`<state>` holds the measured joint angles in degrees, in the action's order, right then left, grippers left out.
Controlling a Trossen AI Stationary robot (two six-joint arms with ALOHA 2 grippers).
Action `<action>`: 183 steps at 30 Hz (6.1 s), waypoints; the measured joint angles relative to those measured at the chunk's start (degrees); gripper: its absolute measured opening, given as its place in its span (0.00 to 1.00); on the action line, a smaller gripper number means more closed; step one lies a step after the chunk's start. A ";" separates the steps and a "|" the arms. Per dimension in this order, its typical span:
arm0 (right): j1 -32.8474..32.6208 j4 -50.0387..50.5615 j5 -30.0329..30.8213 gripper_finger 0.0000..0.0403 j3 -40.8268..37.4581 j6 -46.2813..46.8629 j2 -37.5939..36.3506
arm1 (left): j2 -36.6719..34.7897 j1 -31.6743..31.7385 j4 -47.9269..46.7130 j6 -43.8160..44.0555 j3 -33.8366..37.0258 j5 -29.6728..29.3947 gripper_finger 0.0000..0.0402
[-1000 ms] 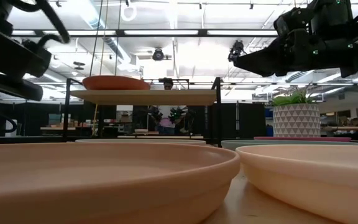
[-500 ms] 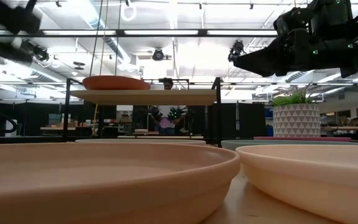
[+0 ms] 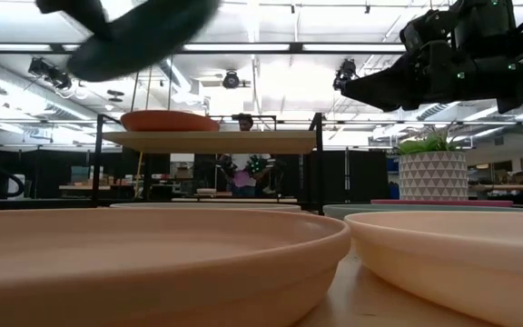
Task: Place and stack plates onto a shelf
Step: Stack the dark blue plate on the top of the orange plate, then stack the pink plate on the top of the dark blue
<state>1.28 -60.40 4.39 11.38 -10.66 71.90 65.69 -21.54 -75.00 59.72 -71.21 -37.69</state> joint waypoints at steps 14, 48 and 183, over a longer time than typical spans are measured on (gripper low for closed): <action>-0.02 0.00 -0.01 0.42 0.00 0.00 0.00 | 2.07 43.48 0.26 -21.43 -16.41 14.78 0.03; -0.02 0.70 -1.61 0.42 0.00 0.22 0.02 | 17.95 75.22 -0.71 -50.47 -19.16 33.02 0.32; -0.33 111.17 0.90 0.06 79.67 -10.71 15.30 | -3.83 -4.42 8.66 -33.35 -0.76 2.55 0.38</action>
<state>0.95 50.77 5.30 91.05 -21.36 87.20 61.86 -25.96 -66.34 26.36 -71.96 -35.14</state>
